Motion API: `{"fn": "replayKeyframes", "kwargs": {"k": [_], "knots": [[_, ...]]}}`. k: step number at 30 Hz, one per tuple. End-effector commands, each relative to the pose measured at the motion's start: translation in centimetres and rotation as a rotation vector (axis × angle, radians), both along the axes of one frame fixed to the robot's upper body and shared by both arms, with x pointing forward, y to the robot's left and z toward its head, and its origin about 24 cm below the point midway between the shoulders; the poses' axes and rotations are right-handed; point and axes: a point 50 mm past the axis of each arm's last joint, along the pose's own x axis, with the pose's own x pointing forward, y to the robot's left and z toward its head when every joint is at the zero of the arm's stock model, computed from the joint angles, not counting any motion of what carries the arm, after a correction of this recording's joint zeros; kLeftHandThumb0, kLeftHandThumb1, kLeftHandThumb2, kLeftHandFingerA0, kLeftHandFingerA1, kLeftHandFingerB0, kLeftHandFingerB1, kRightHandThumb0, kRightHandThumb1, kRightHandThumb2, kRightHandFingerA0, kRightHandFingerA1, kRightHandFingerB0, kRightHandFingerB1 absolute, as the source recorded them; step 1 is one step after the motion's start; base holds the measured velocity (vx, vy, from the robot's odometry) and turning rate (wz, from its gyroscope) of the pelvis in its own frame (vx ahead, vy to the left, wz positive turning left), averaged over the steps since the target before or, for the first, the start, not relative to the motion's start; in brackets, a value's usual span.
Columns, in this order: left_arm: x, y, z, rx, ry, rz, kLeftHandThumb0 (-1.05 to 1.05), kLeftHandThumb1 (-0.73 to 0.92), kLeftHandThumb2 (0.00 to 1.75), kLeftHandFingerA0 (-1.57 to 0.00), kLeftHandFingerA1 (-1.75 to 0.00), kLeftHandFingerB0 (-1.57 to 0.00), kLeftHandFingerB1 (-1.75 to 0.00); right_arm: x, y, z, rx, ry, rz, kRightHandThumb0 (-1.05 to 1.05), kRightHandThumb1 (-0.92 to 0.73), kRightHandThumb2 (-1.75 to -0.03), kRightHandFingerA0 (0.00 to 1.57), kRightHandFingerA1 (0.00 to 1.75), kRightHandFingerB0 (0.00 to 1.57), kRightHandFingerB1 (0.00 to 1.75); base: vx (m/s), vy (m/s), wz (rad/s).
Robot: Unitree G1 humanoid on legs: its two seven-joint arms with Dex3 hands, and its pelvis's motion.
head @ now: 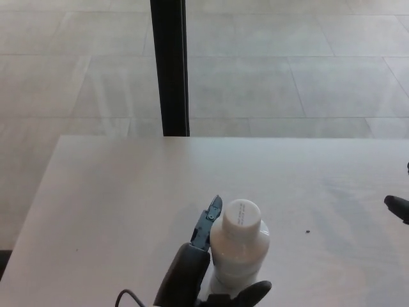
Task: The robot uses its left hand to to lift the bottle kept on the middle of the desk and tilts it towards its right hand. It then uses its right hand to rotate its cap to open it and places the bottle and cap back on the desk
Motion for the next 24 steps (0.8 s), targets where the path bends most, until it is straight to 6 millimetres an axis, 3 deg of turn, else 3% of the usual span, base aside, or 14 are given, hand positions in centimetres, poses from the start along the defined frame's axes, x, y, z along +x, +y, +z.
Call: {"fn": "replayKeyframes", "kwargs": {"k": [1,5,6,8,9,11,13,14,16,18,20,21,23,24], "knots": [[0.1,-0.5,0.5,-0.029,-0.069,-0.047,-0.92,0.57,0.97,0.0,-0.12,0.0,0.0,-0.1,-0.1,0.2,-0.038,0.001,-0.01,-0.8,-0.82,-0.65,0.38,0.54,0.3,0.3,0.0,0.0,0.0],[0.1,-1.9,0.8,-0.017,-0.104,-0.091,-0.83,0.51,0.91,0.0,-0.28,0.0,-0.03,-0.1,0.1,0.1,-0.068,-0.008,0.006,-0.77,-0.82,-0.65,0.38,0.57,0.3,0.31,0.0,0.0,0.0],[0.1,-2.4,1.0,-0.049,-0.121,-0.064,-0.81,0.43,0.55,0.0,-0.43,0.0,0.0,-0.1,0.2,0.1,-0.06,-0.008,0.01,-0.77,-0.81,-0.65,0.38,0.58,0.3,0.3,0.0,0.0,0.0],[0.1,-2.5,1.0,-0.059,-0.126,-0.051,-0.81,0.43,0.55,0.0,-0.43,0.0,0.0,-0.1,0.3,0.1,-0.058,-0.007,0.013,-0.77,-0.81,-0.65,0.38,0.58,0.3,0.3,0.0,0.0,0.0],[0.1,-3.0,1.1,-0.071,-0.149,-0.01,-0.77,0.31,0.77,-0.01,-0.47,0.0,-0.04,-0.2,0.2,0.1,-0.062,-0.007,0.01,-0.78,-0.81,-0.65,0.39,0.58,0.3,0.3,0.0,0.0,0.0],[0.1,-3.7,1.2,-0.074,-0.18,0.051,-0.75,0.44,0.56,-0.13,-0.61,0.0,-0.19,-0.1,0.3,0.0,-0.067,-0.007,0.01,-0.78,-0.81,-0.65,0.39,0.57,0.3,0.3,0.0,0.0,0.0],[0.2,-4.6,1.5,-0.105,-0.215,0.115,-0.64,0.33,0.77,-0.32,-0.68,-0.03,-0.23,-0.1,0.3,0.1,-0.068,-0.005,0.003,-0.77,-0.81,-0.65,0.37,0.54,0.3,0.3,0.0,0.0,0.0],[0.2,-5.1,1.6,-0.14,-0.222,0.153,-0.57,0.42,0.55,-0.45,-0.74,-0.06,-0.34,-0.1,0.2,0.1,-0.066,-0.005,-0.004,-0.76,-0.81,-0.65,0.38,0.53,0.31,0.3,0.0,0.0,0.0],[0.1,-6.4,2.1,-0.217,-0.257,0.217,-0.24,0.64,0.61,-0.89,-1.39,-0.21,-0.48,-0.1,0.3,0.2,-0.062,-0.008,-0.01,-0.75,-0.81,-0.65,0.38,0.54,0.31,0.3,0.0,0.0,0.0],[0.2,-7.4,2.3,-0.213,-0.273,0.215,-0.08,0.83,0.7,-1.04,-1.68,-0.53,-0.64,-0.1,0.3,0.2,-0.058,-0.007,-0.016,-0.75,-0.8,-0.65,0.39,0.54,0.33,0.31,0.0,0.0,0.0],[0.2,-8.0,2.5,-0.175,-0.294,0.157,0.06,0.75,1.03,-1.0,-1.62,-0.86,-0.99,-0.1,0.3,0.2,-0.043,-0.015,-0.02,-0.73,-0.8,-0.65,0.4,0.54,0.34,0.31,0.0,0.0,0.0],[0.2,-8.2,2.6,-0.164,-0.307,0.144,0.06,0.75,1.03,-1.0,-1.62,-0.86,-0.99,-0.1,0.4,0.2,-0.037,-0.016,-0.024,-0.73,-0.8,-0.65,0.4,0.54,0.34,0.31,0.0,0.0,0.0],[0.2,-8.7,2.7,-0.134,-0.339,0.135,0.09,0.7,1.17,-1.08,-1.75,-1.02,-1.62,-0.2,0.3,0.2,-0.03,-0.025,-0.028,-0.71,-0.82,-0.65,0.4,0.55,0.33,0.32,0.0,0.0,0.0],[0.0,-9.2,2.5,-0.088,-0.347,0.117,0.08,0.8,1.35,-1.14,-1.24,-1.11,-1.2,-0.3,0.0,0.3,-0.024,-0.039,-0.05,-0.72,-0.82,-0.65,0.44,0.57,0.34,0.32,0.0,0.0,0.0]]}}
